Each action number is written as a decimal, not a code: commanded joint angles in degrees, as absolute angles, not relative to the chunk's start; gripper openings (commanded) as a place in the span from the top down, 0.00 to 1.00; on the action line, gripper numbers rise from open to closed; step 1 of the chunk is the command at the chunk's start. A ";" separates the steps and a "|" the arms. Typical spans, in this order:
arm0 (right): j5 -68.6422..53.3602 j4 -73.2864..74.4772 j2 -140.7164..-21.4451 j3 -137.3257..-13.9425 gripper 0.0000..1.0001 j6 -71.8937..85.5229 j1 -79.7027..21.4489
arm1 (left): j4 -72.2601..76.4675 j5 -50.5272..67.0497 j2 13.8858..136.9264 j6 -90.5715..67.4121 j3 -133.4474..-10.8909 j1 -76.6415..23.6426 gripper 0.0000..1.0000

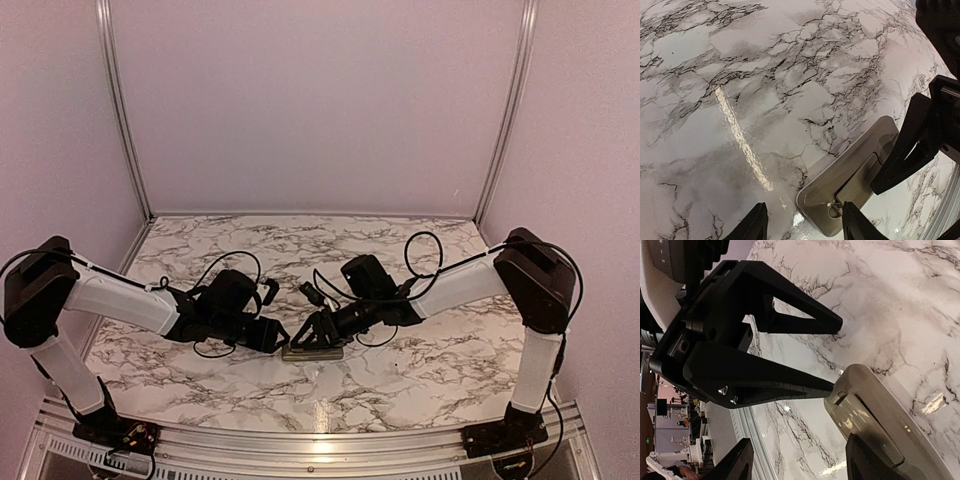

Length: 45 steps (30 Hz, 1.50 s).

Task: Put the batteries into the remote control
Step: Press the battery cover onto the remote control.

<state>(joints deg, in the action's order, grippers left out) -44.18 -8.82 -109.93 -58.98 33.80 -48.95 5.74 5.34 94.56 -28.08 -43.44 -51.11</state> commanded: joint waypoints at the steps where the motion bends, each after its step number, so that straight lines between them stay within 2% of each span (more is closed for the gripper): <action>1: -43.07 -7.65 -111.01 -58.89 0.39 33.37 -48.81 | 6.21 5.08 96.07 -27.52 -45.04 -51.78 0.47; 23: -43.05 -6.88 -111.82 -58.98 0.39 32.86 -48.65 | 4.56 5.48 99.12 -26.22 -46.42 -53.10 0.48; 34: -42.20 -5.57 -112.50 -58.97 0.40 32.15 -48.60 | 2.00 3.34 93.22 -27.90 -46.78 -52.13 0.37; 45: -40.53 -5.66 -112.68 -58.65 0.40 33.57 -48.60 | 2.26 4.73 96.33 -30.91 -47.37 -52.12 0.44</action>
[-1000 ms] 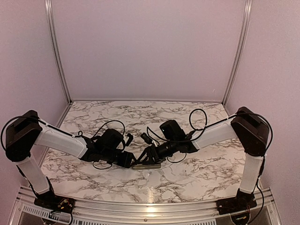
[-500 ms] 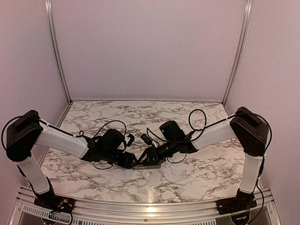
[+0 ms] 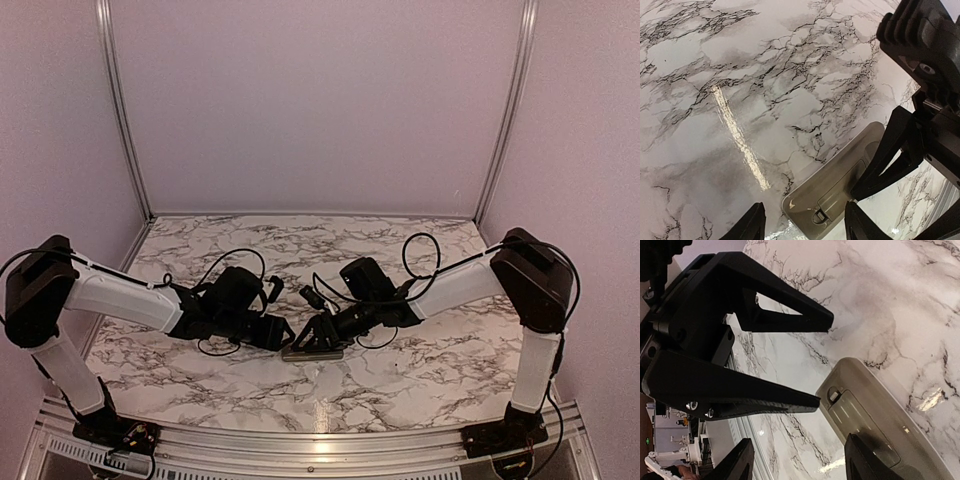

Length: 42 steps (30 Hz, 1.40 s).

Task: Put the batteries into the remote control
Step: Press the battery cover onto the remote control.

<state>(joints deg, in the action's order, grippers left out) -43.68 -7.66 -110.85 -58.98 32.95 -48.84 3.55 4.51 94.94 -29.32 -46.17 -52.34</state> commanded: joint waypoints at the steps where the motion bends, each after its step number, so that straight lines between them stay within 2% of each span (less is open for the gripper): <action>1: -40.45 -5.91 -112.68 -58.63 0.40 33.88 -48.60 | 2.20 4.67 96.62 -31.12 -47.37 -52.12 0.44; 14: -39.81 -5.95 -113.28 -58.37 0.39 35.28 -48.26 | 0.11 4.88 100.37 -31.77 -49.18 -52.22 0.54; 27: -40.08 -6.91 -113.53 -57.71 0.40 35.94 -48.03 | -3.49 4.26 100.23 -30.48 -50.05 -53.00 0.55; 42: -40.17 -7.57 -113.56 -56.78 0.40 36.12 -47.43 | -6.23 2.99 100.87 -30.25 -49.35 -53.03 0.69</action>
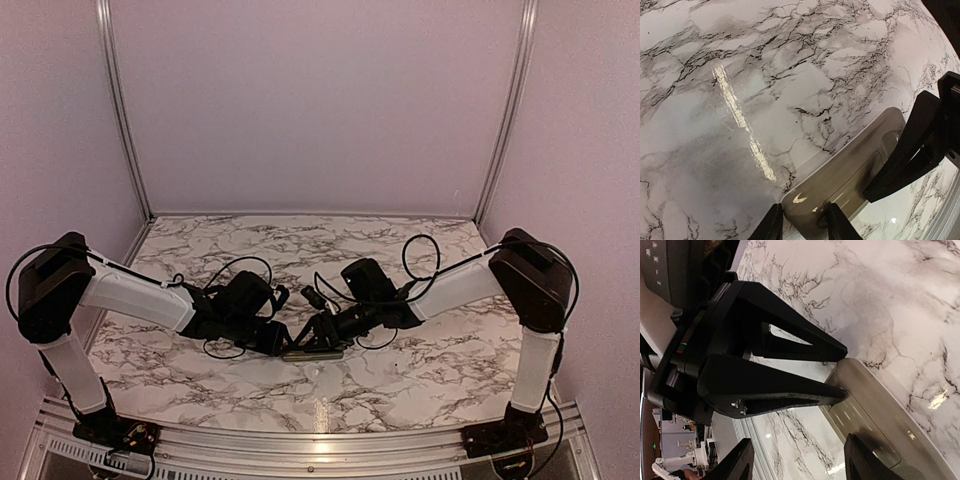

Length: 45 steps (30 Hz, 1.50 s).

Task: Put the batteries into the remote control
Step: Press the battery cover onto the remote control, then pick up the remote control from the center of the board.

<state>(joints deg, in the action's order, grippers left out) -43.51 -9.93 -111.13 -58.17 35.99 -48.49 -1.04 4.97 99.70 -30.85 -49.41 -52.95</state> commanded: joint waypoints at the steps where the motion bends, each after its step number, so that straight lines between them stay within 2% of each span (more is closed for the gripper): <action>1: -40.12 -7.58 -113.56 -56.75 0.40 36.06 -47.34 | -6.44 2.92 100.79 -30.28 -49.27 -53.01 0.70; 10: -40.31 -7.65 -113.56 -56.49 0.40 35.92 -47.11 | -7.05 2.81 100.08 -30.34 -48.48 -53.00 0.74; 17: -41.79 -9.31 -112.13 -56.65 0.40 35.68 -47.11 | -5.83 3.38 98.33 -28.67 -49.10 -52.76 0.59; 20: -43.01 -11.76 -110.00 -56.43 0.39 35.66 -47.10 | -5.58 3.36 95.80 -26.10 -49.77 -52.06 0.49; 28: -40.63 -7.68 -101.23 -59.41 0.33 28.45 -46.66 | -4.44 2.11 85.75 -17.62 -49.85 -49.70 0.02; 31: -39.20 -7.37 -97.31 -58.61 0.29 26.04 -45.67 | -3.58 0.53 81.54 -14.73 -49.26 -49.27 0.01; 36: -35.46 -5.46 -89.44 -57.31 0.10 19.68 -44.82 | 0.29 -6.13 74.16 -11.53 -47.03 -49.17 0.01; 41: -27.72 -4.06 -81.74 -54.40 0.06 14.28 -44.69 | 10.72 -4.21 67.47 -5.48 -40.38 -49.14 0.01; 45: -19.02 -3.91 -75.70 -50.57 0.02 12.55 -44.22 | 2.42 2.34 70.03 1.47 -45.28 -49.22 0.01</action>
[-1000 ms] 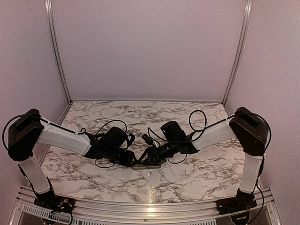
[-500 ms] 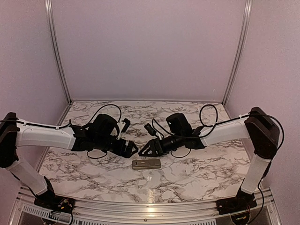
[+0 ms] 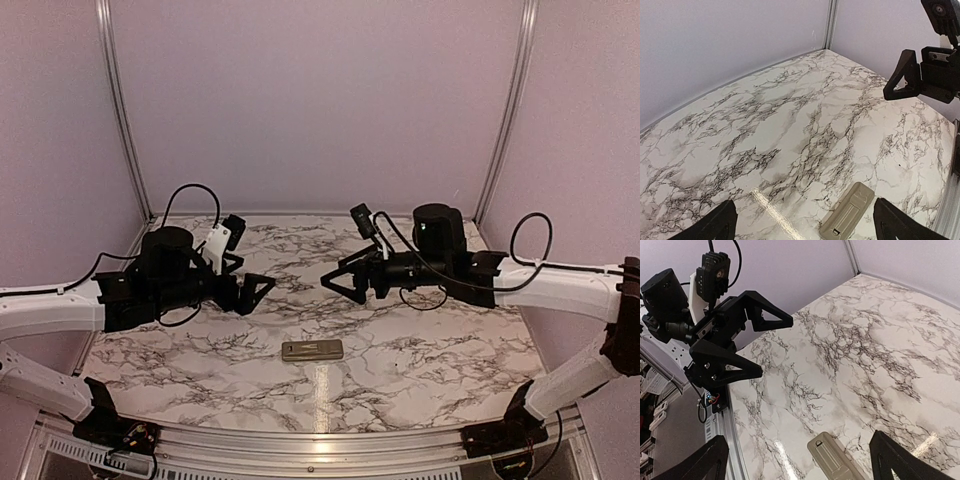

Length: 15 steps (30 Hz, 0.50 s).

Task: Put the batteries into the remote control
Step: Pick up the remote control from the center of the board.

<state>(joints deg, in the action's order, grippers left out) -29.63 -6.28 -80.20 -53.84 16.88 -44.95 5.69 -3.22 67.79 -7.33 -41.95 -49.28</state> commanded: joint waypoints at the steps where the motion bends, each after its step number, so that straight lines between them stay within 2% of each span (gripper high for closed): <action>1: -16.57 -3.72 -74.27 -49.75 0.01 12.75 -43.89 | -0.54 5.63 71.63 3.92 -46.74 -49.33 0.01; 6: -7.24 -4.23 -66.52 -45.00 0.01 14.62 -41.35 | -13.66 12.71 83.11 12.75 -56.67 -51.36 0.01; 10: -2.68 -3.07 -62.18 -42.40 0.01 15.30 -40.41 | -24.48 13.73 93.46 19.36 -66.12 -53.52 0.01; 15: -3.35 1.82 -59.48 -41.86 0.01 15.45 -39.81 | -35.14 14.19 105.15 24.12 -76.96 -54.61 0.09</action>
<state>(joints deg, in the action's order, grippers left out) -5.72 -3.11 -61.63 -42.46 14.94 -40.49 -21.96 12.01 99.04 17.41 -71.07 -54.08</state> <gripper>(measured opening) 0.988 0.937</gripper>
